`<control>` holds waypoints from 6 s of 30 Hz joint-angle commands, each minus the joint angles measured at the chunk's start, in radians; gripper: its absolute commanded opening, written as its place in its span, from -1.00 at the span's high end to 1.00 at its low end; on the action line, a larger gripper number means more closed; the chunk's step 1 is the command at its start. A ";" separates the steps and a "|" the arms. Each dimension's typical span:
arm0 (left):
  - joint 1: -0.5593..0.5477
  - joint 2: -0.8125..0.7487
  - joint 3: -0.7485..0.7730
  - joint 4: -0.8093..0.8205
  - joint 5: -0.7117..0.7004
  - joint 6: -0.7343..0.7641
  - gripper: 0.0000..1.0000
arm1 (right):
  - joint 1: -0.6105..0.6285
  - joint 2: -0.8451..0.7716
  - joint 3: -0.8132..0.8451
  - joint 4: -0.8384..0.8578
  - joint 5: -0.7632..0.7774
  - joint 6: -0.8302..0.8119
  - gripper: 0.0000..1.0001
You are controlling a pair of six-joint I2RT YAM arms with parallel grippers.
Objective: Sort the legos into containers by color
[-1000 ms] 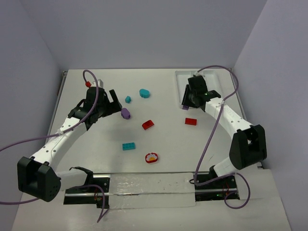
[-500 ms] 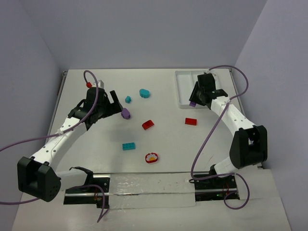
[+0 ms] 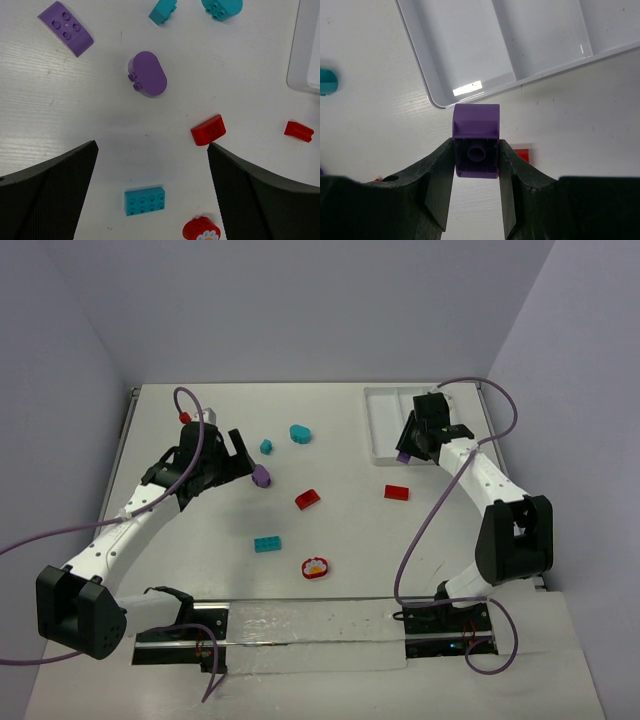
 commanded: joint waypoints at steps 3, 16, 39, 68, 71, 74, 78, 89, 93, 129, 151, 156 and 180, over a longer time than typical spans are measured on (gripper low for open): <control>-0.002 -0.014 0.048 0.003 -0.038 -0.007 -0.99 | -0.012 0.006 0.048 0.036 0.006 -0.001 0.76; -0.002 -0.039 0.065 0.001 -0.061 0.014 -0.99 | -0.038 0.040 0.097 0.064 -0.016 0.015 0.76; -0.002 -0.042 0.123 -0.016 -0.045 0.042 -0.99 | -0.110 0.344 0.405 0.022 0.021 0.053 0.66; -0.002 -0.029 0.094 0.030 0.028 0.006 -0.99 | -0.157 0.619 0.741 0.007 0.083 0.109 0.54; -0.002 -0.025 0.088 0.043 0.031 0.004 -0.99 | -0.157 0.652 0.788 0.000 0.081 0.108 0.51; -0.002 -0.015 0.097 0.036 0.031 0.007 -0.99 | -0.157 0.699 0.843 -0.036 0.081 0.109 0.49; -0.002 -0.008 0.112 0.019 0.018 0.015 -0.99 | -0.157 0.718 0.846 -0.030 0.078 0.117 0.43; -0.003 -0.029 0.098 0.010 0.004 0.016 -0.99 | -0.157 0.755 0.876 -0.036 0.079 0.097 -0.21; -0.002 -0.028 0.114 0.000 0.014 0.027 -0.99 | -0.157 0.738 0.891 -0.039 0.077 0.081 -0.48; -0.004 -0.022 0.112 -0.067 -0.106 -0.065 -0.99 | 0.598 0.124 -0.074 0.230 -0.019 0.367 -0.81; -0.004 -0.051 0.121 -0.070 -0.104 -0.025 -0.99 | 0.636 0.425 0.134 0.191 0.052 0.501 -0.84; -0.004 -0.057 0.124 -0.076 -0.109 -0.025 -0.99 | 0.644 0.493 0.216 0.136 0.103 0.478 -0.83; -0.004 -0.066 0.121 -0.069 -0.095 -0.028 -0.99 | 0.733 0.516 0.272 0.013 0.321 0.332 0.18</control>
